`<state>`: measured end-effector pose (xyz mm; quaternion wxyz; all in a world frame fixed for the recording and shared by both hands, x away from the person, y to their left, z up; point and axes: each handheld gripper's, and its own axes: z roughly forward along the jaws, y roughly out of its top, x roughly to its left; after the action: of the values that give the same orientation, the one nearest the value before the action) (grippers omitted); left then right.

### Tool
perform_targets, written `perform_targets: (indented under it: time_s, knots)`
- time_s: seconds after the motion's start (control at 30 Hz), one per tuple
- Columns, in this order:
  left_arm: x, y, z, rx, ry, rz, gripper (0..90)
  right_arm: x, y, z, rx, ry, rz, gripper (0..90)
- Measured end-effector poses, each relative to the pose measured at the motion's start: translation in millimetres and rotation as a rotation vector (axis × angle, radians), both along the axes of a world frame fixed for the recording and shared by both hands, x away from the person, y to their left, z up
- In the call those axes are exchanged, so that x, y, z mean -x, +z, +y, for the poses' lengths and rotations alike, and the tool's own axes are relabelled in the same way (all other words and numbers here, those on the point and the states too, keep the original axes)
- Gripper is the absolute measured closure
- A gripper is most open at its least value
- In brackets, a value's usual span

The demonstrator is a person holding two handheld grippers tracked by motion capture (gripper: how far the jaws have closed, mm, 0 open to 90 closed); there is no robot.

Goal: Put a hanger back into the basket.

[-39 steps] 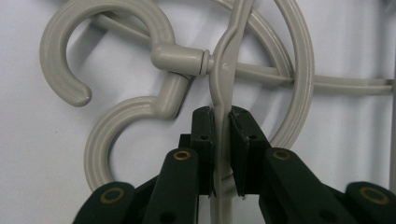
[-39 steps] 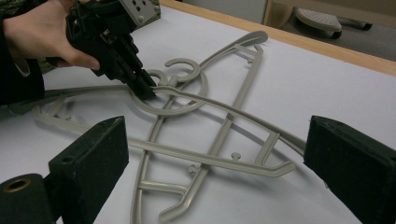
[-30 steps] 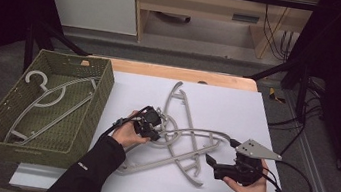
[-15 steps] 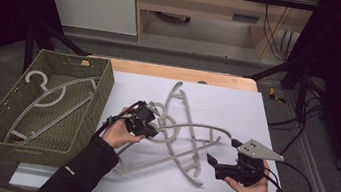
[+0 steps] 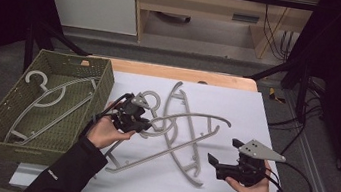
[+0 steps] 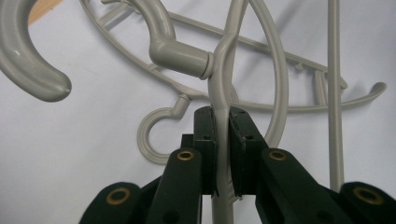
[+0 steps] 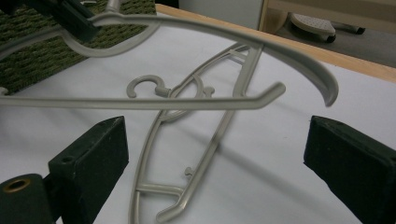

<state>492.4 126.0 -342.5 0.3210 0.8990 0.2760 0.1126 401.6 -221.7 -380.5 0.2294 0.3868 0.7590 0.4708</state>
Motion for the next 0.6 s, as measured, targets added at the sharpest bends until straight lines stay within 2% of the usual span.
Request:
perform_targets:
  time_s: [0.1, 0.3, 0.47, 0.6]
  knots:
    - [4.2, 13.4, 6.0, -0.006, -0.001, -0.019, 82.6, -0.5, -0.4, 0.4, 0.001, -0.003, -0.001, 6.9]
    - [10.2, 35.8, 19.2, 0.009, 0.024, -0.06, 82.6, -0.7, -0.7, 0.9, -0.002, -0.004, 0.006, 6.3]
    - [13.1, 53.2, 31.4, -0.002, 0.05, -0.091, 82.7, -0.6, -0.9, 0.9, -0.006, -0.005, 0.008, 5.8]
    - [13.2, 66.4, 43.4, 0.006, 0.059, -0.099, 82.6, -1.2, -1.4, 1.1, -0.006, -0.004, 0.009, 5.3]
